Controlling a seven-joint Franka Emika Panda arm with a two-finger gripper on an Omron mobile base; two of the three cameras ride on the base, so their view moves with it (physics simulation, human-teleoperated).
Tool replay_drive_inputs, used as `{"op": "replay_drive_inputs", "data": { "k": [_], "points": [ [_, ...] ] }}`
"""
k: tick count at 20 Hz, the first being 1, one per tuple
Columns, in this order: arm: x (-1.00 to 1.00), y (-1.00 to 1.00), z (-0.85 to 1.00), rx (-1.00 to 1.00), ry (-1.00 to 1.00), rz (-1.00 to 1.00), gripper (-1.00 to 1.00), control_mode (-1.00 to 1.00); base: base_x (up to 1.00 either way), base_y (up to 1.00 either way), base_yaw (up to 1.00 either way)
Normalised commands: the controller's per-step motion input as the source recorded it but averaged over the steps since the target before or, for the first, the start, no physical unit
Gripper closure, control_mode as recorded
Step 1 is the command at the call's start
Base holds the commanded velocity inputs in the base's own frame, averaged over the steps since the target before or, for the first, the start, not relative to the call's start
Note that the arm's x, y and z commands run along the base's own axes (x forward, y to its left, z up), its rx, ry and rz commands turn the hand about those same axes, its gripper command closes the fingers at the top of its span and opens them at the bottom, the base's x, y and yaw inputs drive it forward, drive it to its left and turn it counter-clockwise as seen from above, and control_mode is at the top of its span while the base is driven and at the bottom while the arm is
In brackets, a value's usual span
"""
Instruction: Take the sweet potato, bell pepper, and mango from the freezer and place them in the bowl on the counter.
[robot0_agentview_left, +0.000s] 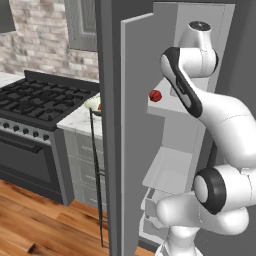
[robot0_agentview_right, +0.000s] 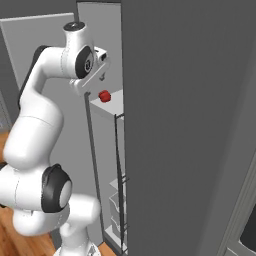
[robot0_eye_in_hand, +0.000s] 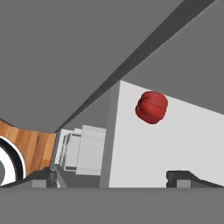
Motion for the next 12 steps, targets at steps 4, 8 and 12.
{"op": "replay_drive_inputs", "data": {
  "k": [4,8,12],
  "points": [
    [0.13,0.0,-0.16,0.0,0.0,0.0,-1.0,-1.0,0.0,0.0,0.0],
    [0.11,0.0,-0.21,0.01,0.0,0.0,-1.0,-1.0,0.0,0.0,0.0],
    [0.16,0.0,-0.18,0.01,0.0,0.0,-1.0,-1.0,0.0,0.0,0.0]
  ]
}}
